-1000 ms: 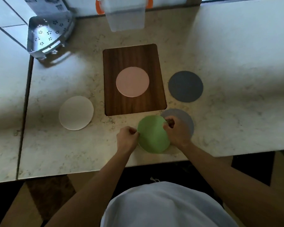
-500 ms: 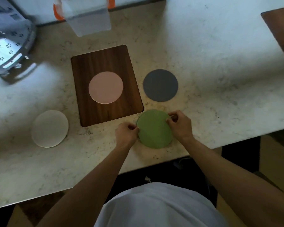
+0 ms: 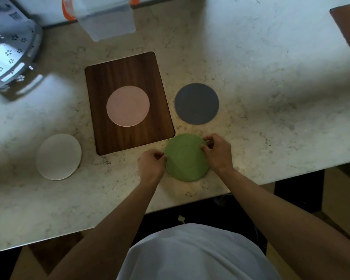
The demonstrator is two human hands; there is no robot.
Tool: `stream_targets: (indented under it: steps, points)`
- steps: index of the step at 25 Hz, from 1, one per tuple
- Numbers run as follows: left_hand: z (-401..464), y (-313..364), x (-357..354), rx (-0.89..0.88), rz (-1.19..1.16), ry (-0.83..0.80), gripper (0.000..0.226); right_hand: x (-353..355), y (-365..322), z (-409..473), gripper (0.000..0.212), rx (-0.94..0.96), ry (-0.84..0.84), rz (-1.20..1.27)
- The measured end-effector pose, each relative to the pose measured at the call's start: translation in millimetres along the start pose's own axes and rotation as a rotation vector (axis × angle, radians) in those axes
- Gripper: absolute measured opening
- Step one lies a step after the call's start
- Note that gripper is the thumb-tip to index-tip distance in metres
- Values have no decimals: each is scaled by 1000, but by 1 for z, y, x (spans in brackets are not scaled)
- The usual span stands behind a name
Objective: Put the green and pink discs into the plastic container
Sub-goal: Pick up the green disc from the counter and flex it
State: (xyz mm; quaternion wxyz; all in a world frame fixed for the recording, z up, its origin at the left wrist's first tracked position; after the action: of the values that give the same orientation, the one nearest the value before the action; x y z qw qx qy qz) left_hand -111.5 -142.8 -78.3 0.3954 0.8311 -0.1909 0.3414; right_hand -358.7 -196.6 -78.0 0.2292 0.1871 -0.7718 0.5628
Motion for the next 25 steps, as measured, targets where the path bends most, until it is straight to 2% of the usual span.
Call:
stream_targets:
  steps: [7,13,20,25]
  points:
    - [-7,8,-3,-30,110,63,16,-4,1,-5,25,44,3,-162]
    - [-17,9,-13,-20,201,54,14,-4,-3,-8,30,24,14,-251]
    - [-9,4,-13,70,88,21,13,-6,-4,-2,21,-71,-24,-164]
    - [-5,10,-11,138,-4,-1,12,-2,0,9,23,-105,-62,-39]
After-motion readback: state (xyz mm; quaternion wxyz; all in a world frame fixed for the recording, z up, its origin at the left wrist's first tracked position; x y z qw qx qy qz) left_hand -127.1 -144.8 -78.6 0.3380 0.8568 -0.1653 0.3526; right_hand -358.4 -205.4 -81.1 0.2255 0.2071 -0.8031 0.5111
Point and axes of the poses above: each hand's wrist, its own z-axis towards the middle knuckle, its own x-axis out of the back of the hand, y = z × x, the point moved 8 cm from there along z, towards the middle knuckle, and after that the axes turned 8 degrees about z, right-handed, at the moved point
